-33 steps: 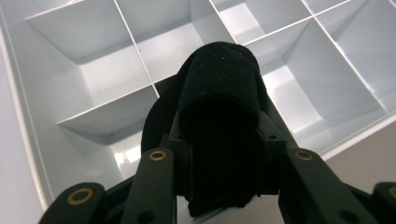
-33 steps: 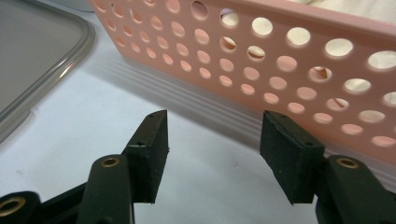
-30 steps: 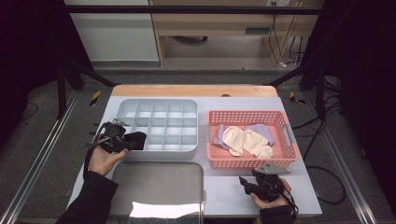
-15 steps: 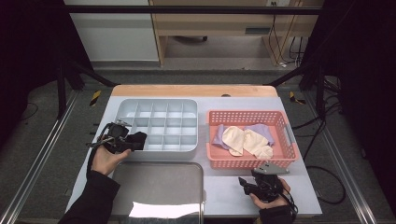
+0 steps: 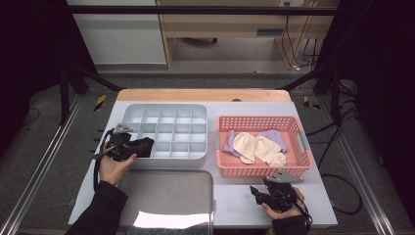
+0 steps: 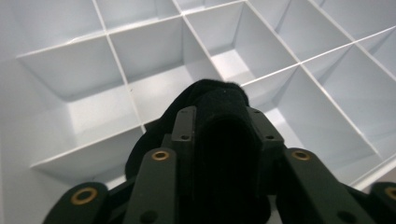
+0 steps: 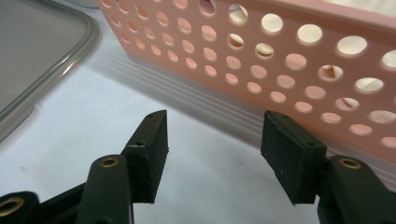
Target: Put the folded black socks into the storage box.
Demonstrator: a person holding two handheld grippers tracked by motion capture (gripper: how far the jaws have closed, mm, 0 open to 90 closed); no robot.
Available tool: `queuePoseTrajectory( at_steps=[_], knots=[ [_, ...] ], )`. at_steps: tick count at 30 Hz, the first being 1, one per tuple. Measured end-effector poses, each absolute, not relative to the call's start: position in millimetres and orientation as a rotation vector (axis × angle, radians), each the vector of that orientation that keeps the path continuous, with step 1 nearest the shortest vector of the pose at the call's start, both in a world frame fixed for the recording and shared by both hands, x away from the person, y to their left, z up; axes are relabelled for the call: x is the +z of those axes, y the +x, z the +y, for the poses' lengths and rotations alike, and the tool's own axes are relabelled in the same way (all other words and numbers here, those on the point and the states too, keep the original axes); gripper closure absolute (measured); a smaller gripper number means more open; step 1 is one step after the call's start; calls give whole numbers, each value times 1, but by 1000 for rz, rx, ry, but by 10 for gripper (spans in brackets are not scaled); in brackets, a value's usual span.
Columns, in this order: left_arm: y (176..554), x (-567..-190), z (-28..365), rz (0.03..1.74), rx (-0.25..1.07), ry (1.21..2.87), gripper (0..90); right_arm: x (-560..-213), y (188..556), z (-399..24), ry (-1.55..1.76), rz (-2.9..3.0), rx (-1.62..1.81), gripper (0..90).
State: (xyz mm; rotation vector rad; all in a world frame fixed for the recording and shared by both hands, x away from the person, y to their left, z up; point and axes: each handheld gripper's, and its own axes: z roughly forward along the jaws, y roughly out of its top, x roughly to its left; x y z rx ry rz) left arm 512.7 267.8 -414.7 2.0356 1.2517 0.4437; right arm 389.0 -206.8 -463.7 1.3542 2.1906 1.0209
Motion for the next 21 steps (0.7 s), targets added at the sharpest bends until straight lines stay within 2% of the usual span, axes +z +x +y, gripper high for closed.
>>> queuePoseTrajectory(
  at_steps=[6, 14, 17, 21],
  knots=[
    [514, -408, 261, 1269, 453, 2176, 701, -464, 389, -206, 1360, 2196, 1015, 418],
    [525, -420, 257, 1299, 363, 2182, 683, -465, 390, -207, 1360, 2199, 1015, 417],
    [522, -418, 261, 1284, 357, 2151, 628, -465, 390, -206, 1365, 2200, 1015, 417],
    [508, -409, 267, 1229, 410, 2094, 463, -465, 390, -207, 1363, 2195, 1017, 414]
  ],
)
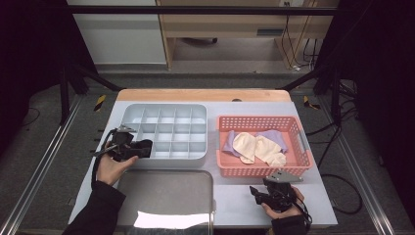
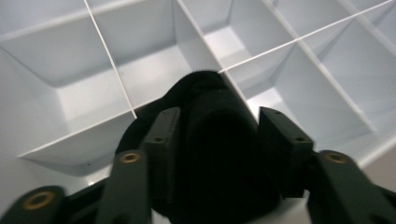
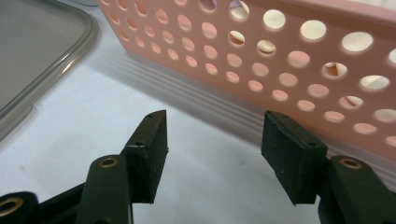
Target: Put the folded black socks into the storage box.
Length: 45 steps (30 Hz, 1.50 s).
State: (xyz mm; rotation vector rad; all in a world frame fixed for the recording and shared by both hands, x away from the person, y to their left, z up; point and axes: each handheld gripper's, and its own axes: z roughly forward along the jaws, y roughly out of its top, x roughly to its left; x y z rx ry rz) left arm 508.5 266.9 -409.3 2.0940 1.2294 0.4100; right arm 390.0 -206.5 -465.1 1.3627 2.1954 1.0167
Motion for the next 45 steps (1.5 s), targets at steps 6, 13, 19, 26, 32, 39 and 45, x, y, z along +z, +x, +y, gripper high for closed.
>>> queuePoseTrajectory(
  at_steps=[6, 13, 19, 26, 32, 39, 45],
  knots=[
    [495, -404, 270, 1202, 500, 2048, 610, -465, 390, -206, 1360, 2198, 1018, 414],
    [504, -414, 268, 1227, 523, 2023, 751, -465, 390, -206, 1365, 2199, 1015, 414],
    [515, -421, 267, 1273, 496, 2075, 765, -465, 390, -205, 1358, 2205, 1018, 416],
    [521, -421, 266, 1274, 458, 2127, 764, -466, 390, -204, 1349, 2214, 1008, 417],
    [521, -423, 265, 1249, 477, 2112, 718, -465, 390, -202, 1344, 2208, 1028, 417],
    [509, -413, 269, 1238, 488, 1992, 570, -463, 389, -204, 1340, 2192, 1051, 415],
    [480, -392, 275, 1161, 521, 1921, 546, -457, 386, -205, 1317, 2164, 1087, 412]
  ],
)
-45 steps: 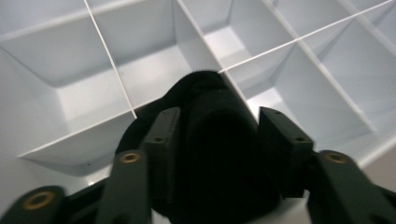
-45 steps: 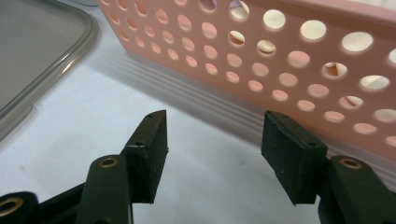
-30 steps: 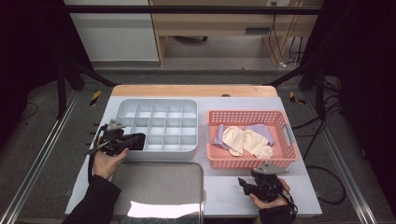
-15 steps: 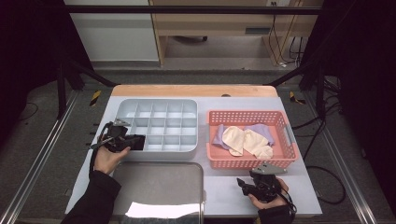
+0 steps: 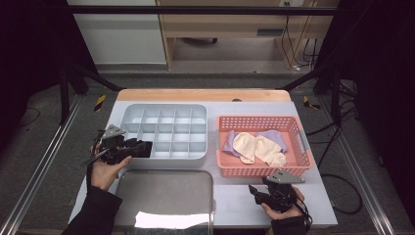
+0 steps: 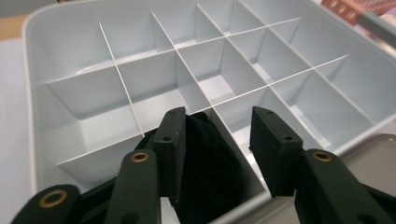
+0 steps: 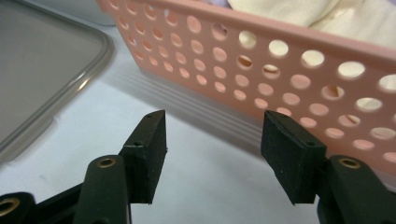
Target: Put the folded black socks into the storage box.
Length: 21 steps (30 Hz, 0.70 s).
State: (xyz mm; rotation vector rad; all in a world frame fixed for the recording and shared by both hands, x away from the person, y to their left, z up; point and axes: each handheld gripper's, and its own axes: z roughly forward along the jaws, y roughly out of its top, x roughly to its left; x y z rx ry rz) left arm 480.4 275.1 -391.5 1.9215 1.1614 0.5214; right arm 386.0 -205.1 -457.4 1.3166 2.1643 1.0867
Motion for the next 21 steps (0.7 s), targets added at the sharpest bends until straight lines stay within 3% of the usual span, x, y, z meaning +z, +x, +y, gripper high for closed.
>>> queuePoseTrajectory(
  at_steps=[9, 14, 21],
  knots=[
    [443, -391, 281, 1042, 580, 1909, 533, -449, 381, -207, 1305, 2117, 1132, 410],
    [422, -397, 279, 1054, 567, 1899, 543, -445, 379, -208, 1303, 2101, 1153, 405],
    [402, -410, 276, 1080, 558, 1839, 488, -434, 379, -210, 1299, 2064, 1208, 395]
  ],
)
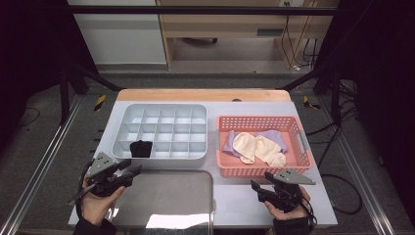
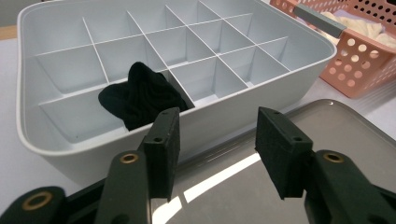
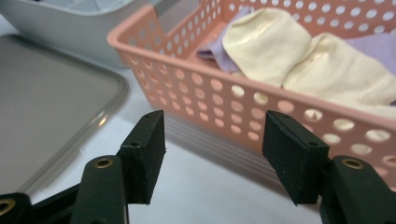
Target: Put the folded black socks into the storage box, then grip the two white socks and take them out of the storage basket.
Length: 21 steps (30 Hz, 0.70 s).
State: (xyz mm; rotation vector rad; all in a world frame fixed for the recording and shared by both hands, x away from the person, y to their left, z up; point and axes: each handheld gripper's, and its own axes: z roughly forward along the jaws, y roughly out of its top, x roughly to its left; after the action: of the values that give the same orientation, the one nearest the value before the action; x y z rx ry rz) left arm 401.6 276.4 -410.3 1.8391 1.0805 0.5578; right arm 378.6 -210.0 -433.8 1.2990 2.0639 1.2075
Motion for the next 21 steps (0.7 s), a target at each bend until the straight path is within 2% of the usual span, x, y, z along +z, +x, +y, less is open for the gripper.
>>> queuePoseTrajectory(
  at_steps=[5, 13, 21],
  knots=[
    [394, -421, 275, 1106, 574, 1819, 432, -423, 384, -212, 1297, 2033, 1233, 386],
    [390, -438, 277, 1118, 522, 1783, 340, -410, 400, -207, 1299, 2002, 1264, 375],
    [388, -451, 279, 1141, 506, 1798, 297, -394, 427, -194, 1302, 1967, 1296, 351]
  ],
)
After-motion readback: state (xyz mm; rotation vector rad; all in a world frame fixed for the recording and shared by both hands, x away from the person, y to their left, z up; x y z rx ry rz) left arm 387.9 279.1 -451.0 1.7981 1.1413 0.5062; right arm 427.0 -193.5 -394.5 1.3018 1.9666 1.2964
